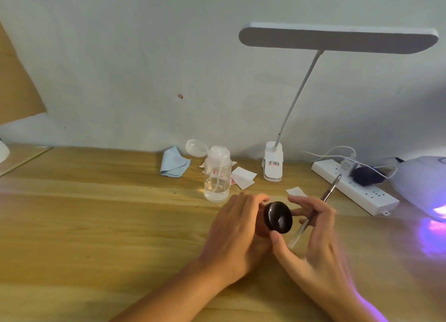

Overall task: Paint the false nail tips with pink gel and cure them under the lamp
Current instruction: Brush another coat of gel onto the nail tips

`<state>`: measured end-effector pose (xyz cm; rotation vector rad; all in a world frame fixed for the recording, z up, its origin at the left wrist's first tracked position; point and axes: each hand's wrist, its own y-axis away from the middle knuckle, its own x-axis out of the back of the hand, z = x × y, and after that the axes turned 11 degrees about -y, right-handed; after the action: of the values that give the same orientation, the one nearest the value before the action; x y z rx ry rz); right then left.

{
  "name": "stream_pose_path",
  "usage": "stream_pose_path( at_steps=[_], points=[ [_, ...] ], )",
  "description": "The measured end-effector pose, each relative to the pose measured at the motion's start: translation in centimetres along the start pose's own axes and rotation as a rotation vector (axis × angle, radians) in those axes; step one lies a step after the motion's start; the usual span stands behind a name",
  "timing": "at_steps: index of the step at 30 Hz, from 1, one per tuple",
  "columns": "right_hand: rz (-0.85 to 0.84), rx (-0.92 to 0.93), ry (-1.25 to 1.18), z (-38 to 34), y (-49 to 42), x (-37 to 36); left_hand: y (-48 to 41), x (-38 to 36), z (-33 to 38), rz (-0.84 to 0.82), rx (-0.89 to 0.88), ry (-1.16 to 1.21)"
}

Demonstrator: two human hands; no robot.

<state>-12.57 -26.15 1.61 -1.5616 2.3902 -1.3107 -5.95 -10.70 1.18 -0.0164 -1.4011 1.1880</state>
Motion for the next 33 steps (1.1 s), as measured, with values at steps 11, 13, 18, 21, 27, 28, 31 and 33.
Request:
stream_pose_path(
  at_steps=[11, 13, 18, 21, 27, 28, 31, 33],
  points=[
    [0.058, 0.014, -0.052, 0.4, -0.3, -0.3, -0.3, -0.2, -0.7, -0.007, -0.014, -0.076],
    [0.06, 0.019, -0.108, 0.2, -0.4, -0.3, -0.4, -0.3, -0.9, 0.002, -0.003, -0.061],
    [0.142, -0.121, -0.244, 0.9, -1.4, 0.5, -0.3, -0.3, -0.8, 0.035, 0.061, 0.016],
    [0.125, -0.188, -0.15, 2.0, -2.1, 1.2, -0.2, -0.3, -0.7, 0.014, 0.063, 0.025],
    [0.088, -0.223, -0.011, 4.0, -2.2, 1.4, -0.1, -0.6, -0.7, 0.01, 0.066, 0.046],
    [0.072, -0.259, 0.017, 4.4, -2.2, 1.5, -0.1, -0.6, -0.8, 0.008, 0.063, 0.047],
    [0.024, -0.373, 0.125, 5.1, -2.0, 1.7, -0.1, -0.7, -0.8, 0.004, 0.064, 0.056],
    [0.029, -0.419, 0.207, 5.0, -2.1, 1.8, -0.2, -0.7, -0.9, 0.012, 0.072, 0.062]
  ],
)
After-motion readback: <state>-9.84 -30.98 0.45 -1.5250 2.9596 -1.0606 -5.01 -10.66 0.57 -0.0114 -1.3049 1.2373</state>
